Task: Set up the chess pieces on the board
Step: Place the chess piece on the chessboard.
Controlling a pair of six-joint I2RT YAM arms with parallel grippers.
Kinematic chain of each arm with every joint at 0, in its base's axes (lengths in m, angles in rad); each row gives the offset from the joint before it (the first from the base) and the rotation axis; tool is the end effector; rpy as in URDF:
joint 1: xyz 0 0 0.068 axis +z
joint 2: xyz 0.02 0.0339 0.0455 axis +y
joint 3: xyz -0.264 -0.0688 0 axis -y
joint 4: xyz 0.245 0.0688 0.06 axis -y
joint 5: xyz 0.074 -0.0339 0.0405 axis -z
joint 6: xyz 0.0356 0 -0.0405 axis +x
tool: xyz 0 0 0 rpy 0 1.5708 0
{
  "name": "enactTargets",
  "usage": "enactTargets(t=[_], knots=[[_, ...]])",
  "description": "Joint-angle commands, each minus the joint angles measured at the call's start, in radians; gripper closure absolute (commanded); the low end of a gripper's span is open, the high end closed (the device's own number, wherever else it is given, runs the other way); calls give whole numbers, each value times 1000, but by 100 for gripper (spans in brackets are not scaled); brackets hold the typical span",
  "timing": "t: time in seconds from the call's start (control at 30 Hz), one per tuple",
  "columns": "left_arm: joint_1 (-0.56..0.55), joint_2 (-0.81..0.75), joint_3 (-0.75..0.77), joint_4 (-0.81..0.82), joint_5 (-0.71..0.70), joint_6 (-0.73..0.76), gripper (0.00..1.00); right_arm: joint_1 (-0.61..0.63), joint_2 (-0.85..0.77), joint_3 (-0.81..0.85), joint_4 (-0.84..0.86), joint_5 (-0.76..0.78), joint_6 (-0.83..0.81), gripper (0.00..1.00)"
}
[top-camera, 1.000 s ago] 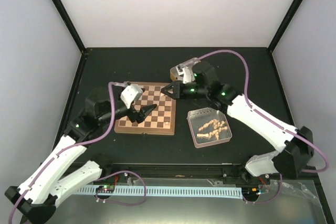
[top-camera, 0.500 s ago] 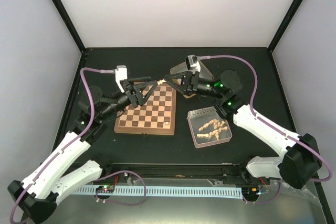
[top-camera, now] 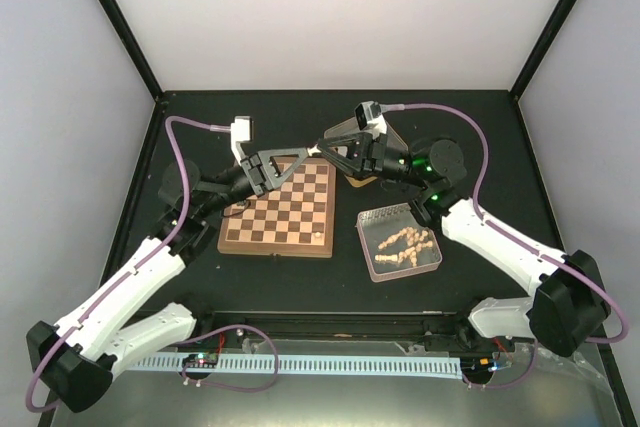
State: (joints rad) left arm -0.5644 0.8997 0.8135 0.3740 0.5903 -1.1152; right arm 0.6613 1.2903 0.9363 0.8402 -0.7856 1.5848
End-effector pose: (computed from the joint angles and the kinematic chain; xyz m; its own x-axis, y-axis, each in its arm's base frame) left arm 0.1621 -0.1261 0.3883 -0.6985 -0.4408 -0.5638 0.6093 0.0469 -0.7915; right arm 0.2096 0.1950 0.3849 -0.9327 0.1699 -0.3181 -0.3557 -0.2894 0.8887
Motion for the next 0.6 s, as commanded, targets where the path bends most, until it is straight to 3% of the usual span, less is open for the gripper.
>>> enactTargets(t=[0.0,0.23,0.4,0.57], knots=[[-3,-1,-13,81,43,-56,80,5,4,-15,30,-10,-2,92],[-3,1,-15,103,50,-53,97,5,2,-28,-10,-1,-40,89],[0,-25,-3,-15,-5,65,98,3,-27,-32,-189,33,-182,62],[34,-60,64,-444,-97,297,98,-39,-91,-60,-410,114,-341,41]])
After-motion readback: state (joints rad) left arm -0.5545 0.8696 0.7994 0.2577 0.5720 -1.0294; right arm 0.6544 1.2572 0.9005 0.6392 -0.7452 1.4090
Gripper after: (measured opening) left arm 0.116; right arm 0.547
